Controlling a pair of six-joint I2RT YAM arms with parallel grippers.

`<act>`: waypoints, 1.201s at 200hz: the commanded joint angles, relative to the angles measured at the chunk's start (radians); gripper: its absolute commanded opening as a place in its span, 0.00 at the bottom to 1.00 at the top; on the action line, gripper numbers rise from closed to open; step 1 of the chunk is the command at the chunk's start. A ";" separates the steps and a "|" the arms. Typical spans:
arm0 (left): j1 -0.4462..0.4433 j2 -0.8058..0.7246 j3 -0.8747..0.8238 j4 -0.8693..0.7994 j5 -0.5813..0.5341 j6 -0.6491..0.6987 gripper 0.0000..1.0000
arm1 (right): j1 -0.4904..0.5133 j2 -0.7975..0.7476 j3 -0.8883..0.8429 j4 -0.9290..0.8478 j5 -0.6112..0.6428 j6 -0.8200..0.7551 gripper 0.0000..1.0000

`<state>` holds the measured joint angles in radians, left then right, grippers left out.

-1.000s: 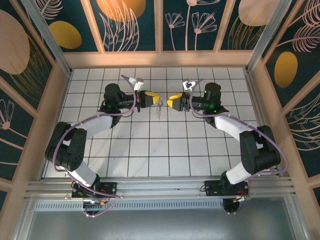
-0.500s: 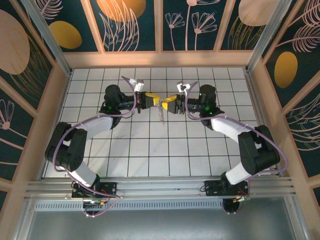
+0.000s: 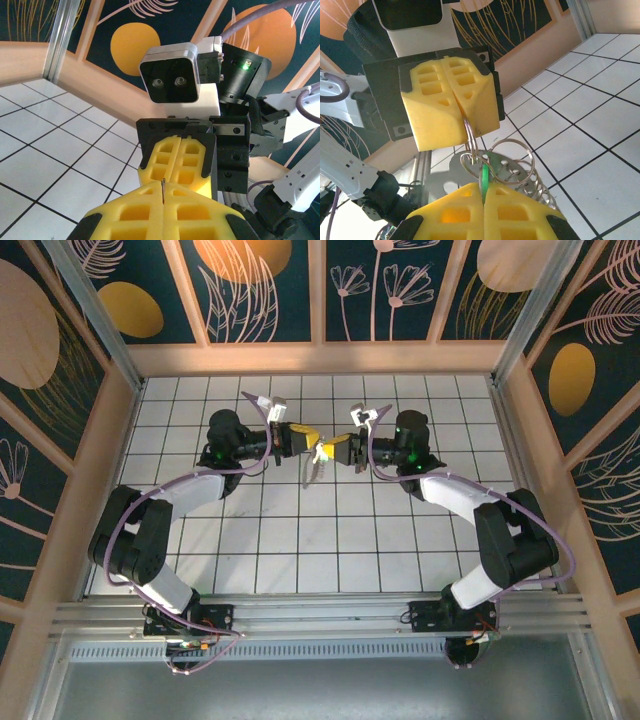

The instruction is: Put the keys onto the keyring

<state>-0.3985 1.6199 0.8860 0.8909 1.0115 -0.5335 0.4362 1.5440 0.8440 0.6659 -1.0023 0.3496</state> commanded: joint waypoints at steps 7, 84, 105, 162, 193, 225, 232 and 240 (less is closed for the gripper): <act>-0.003 -0.026 -0.002 0.084 -0.014 -0.020 0.00 | 0.025 0.017 -0.011 0.023 -0.028 -0.015 0.00; -0.004 -0.026 -0.025 0.121 -0.021 -0.038 0.00 | 0.061 0.041 0.039 -0.059 -0.020 -0.066 0.00; -0.004 -0.029 -0.030 0.126 -0.025 -0.042 0.00 | 0.051 0.032 0.030 -0.065 -0.005 -0.066 0.05; -0.004 -0.029 -0.037 0.142 -0.028 -0.052 0.00 | -0.025 -0.093 -0.057 -0.058 0.009 -0.053 0.35; -0.005 -0.026 -0.037 0.152 -0.028 -0.059 0.00 | -0.052 -0.156 -0.066 -0.065 0.030 -0.049 0.39; -0.005 -0.026 -0.039 0.153 -0.024 -0.060 0.00 | -0.053 -0.149 -0.039 -0.020 0.052 -0.007 0.40; -0.005 -0.026 -0.040 0.155 -0.026 -0.062 0.00 | -0.053 -0.139 -0.035 -0.003 0.056 0.005 0.40; -0.006 -0.026 -0.040 0.157 -0.025 -0.062 0.00 | -0.054 -0.128 -0.028 0.017 0.057 0.019 0.40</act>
<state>-0.3985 1.6199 0.8558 0.9913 0.9855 -0.5816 0.3866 1.3983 0.7830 0.6044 -0.9623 0.3252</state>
